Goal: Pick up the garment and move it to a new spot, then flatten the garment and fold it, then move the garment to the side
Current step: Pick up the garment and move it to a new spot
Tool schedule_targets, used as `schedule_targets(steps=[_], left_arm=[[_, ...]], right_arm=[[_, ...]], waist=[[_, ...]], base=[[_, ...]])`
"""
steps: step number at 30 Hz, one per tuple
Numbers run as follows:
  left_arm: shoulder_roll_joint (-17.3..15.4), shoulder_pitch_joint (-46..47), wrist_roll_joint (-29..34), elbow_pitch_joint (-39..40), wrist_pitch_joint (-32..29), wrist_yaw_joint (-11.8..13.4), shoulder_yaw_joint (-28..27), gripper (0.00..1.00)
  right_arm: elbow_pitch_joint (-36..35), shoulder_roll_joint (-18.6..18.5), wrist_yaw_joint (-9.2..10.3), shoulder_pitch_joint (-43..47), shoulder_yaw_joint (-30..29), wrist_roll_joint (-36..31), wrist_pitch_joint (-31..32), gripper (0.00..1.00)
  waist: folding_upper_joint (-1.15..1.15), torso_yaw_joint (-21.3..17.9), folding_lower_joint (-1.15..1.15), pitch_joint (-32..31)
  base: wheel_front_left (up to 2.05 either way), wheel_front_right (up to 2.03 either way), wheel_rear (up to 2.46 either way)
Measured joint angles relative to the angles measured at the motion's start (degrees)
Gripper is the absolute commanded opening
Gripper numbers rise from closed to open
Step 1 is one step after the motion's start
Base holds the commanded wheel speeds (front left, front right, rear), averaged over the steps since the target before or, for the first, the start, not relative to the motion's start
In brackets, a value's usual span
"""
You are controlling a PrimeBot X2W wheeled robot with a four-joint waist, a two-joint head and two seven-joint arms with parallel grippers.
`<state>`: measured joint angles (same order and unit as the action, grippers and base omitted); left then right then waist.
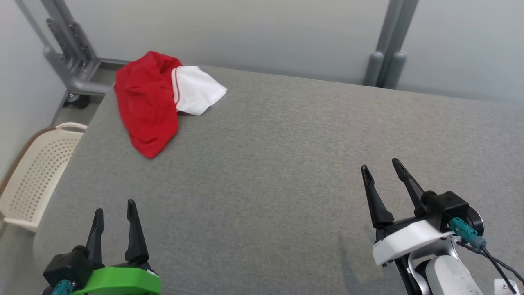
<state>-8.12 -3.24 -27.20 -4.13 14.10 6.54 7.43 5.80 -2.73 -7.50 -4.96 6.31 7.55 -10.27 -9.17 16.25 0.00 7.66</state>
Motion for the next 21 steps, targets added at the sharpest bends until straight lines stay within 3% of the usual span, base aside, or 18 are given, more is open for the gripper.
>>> schedule_targets(steps=[12, 21], left_arm=[[-0.4, -0.7, -0.1, 1.2, -0.4, 0.5, -0.1, 1.0], [-0.5, -0.8, -0.5, 1.6, -0.4, 0.5, 0.2, 1.0]], right_arm=[[0.4, 0.0, 0.0, 0.0, 0.2, 0.3, -0.3, 1.0], [0.3, 0.0, 0.0, -0.4, 0.0, -0.1, -0.3, 1.0]], waist=[[0.0, 9.9, 0.0, 1.0], [0.0, 10.6, 0.0, 2.3]], base=[[0.0, 0.0, 0.0], [0.0, 0.0, 0.0]])
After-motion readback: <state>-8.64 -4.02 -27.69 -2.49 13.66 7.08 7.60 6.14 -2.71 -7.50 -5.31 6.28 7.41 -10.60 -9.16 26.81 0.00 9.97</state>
